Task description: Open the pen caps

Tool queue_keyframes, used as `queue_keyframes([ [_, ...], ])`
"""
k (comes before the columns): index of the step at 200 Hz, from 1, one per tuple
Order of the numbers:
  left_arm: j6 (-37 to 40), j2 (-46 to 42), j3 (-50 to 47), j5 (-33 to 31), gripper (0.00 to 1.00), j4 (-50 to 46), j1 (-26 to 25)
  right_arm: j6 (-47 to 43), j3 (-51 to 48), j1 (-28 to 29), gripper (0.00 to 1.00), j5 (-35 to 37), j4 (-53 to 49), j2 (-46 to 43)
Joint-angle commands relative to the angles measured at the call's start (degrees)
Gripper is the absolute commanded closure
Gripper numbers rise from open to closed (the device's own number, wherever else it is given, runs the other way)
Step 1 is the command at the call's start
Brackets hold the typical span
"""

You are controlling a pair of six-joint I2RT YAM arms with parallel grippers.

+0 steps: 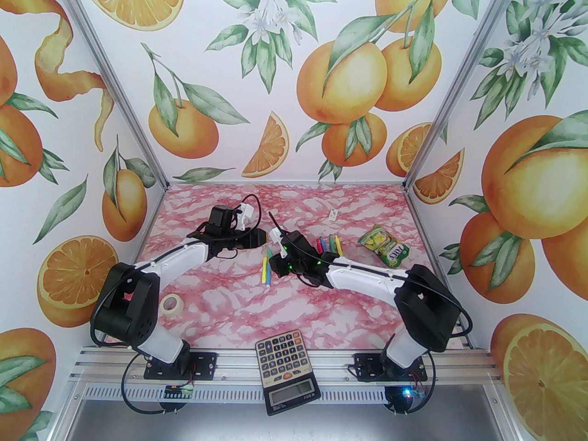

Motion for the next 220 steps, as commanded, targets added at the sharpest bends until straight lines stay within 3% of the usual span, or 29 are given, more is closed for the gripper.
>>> queue_keyframes([
  [1,-0.1,0.8,2.3,1.8,0.55,1.7,-1.1,-0.7,-1.6,0.0,0.82,-0.9,3.9,-2.5],
  [84,-0.9,1.1,3.3,3.3,0.6,1.5,-3.0,-0.7,-4.1,0.0,0.83,0.7,6.4,-5.5],
  [181,-3.8,1.6,2.5,7.7,0.91,5.0,-3.3,-0.1,-5.8,0.0,0.83,2.3,8.3,-6.4],
  [220,-4.3,1.1,2.7,9.0,0.98,5.6,-3.3,-0.2,-6.2,0.0,0.68,2.1,8.7,-6.2],
])
